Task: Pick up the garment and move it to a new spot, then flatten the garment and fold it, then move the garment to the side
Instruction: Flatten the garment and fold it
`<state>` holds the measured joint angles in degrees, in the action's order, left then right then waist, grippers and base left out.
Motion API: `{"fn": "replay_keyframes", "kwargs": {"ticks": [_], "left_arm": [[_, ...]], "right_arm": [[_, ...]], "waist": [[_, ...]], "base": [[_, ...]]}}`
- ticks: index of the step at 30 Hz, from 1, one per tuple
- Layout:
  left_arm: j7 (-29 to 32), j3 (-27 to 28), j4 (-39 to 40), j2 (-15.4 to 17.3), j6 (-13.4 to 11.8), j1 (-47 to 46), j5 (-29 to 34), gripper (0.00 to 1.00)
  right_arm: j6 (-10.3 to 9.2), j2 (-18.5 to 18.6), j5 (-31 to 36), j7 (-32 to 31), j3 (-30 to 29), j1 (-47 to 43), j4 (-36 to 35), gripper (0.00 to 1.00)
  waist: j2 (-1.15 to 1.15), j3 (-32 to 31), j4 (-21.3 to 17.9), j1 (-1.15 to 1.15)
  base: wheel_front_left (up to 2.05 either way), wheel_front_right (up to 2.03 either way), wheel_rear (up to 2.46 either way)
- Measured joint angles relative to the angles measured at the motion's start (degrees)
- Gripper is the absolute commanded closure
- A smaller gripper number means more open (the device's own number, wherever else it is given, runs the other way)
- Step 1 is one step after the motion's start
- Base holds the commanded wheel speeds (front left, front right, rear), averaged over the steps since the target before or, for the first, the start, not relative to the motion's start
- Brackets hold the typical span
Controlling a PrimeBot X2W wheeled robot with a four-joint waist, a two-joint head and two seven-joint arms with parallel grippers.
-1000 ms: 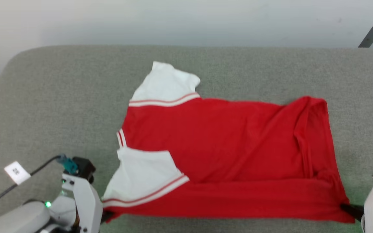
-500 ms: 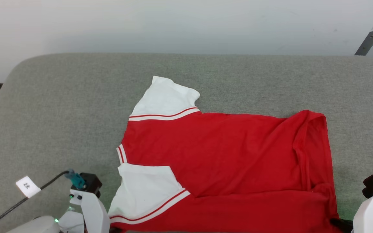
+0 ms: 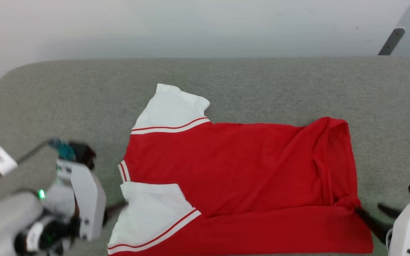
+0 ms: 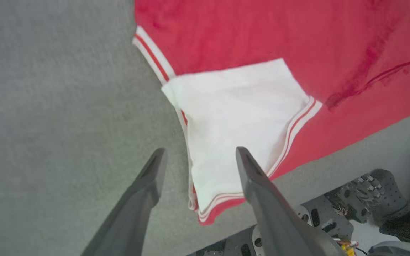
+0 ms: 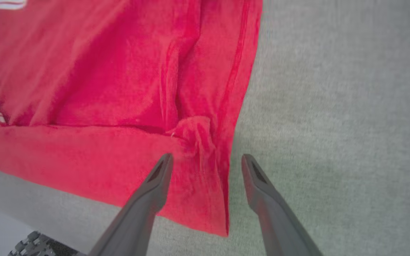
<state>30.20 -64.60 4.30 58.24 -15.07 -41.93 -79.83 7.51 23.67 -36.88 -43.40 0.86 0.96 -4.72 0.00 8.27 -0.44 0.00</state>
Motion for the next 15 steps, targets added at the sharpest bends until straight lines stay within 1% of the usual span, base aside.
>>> {"fn": "replay_keyframes", "kwargs": {"ticks": [2,4,6,8,11,15], "left_arm": [[-0.1,1.3,-0.6,-0.2,0.7,-2.8,1.0,0.00],[-0.7,2.3,-2.0,-0.8,2.5,-5.9,2.7,0.00],[-1.4,3.4,-4.5,-1.9,3.8,-8.6,4.2,0.00],[-2.2,3.9,-7.1,-2.9,5.8,-11.1,5.9,0.00],[-3.3,4.6,-11.1,-4.8,8.0,-14.4,7.8,0.00],[-3.7,4.8,-17.1,-7.3,10.0,-17.7,9.4,0.00]], "right_arm": [[0.00,-0.2,1.4,3.4,0.1,1.0,-1.0,0.00],[0.00,-0.1,2.7,8.0,0.9,2.3,-2.4,0.00],[0.00,-0.6,4.0,13.6,1.1,3.9,-3.2,0.00],[0.00,-0.7,6.2,19.3,1.7,5.5,-3.8,0.00],[0.00,-1.1,9.1,28.0,2.6,7.8,-4.2,0.00],[0.00,-1.6,13.1,37.7,3.2,9.4,-4.6,0.00]], "waist": [[0.00,0.3,-0.6,0.00],[0.00,0.7,-1.2,0.00],[0.00,1.2,-2.0,0.00],[0.00,1.7,-3.0,0.00],[0.00,2.5,-4.5,0.00],[0.00,3.7,-6.5,0.00]], "base": [[0.00,0.00,0.00],[0.00,0.00,0.00],[0.00,0.00,0.00],[0.00,0.00,0.00],[0.00,0.00,0.00],[0.00,0.00,0.00]]}}
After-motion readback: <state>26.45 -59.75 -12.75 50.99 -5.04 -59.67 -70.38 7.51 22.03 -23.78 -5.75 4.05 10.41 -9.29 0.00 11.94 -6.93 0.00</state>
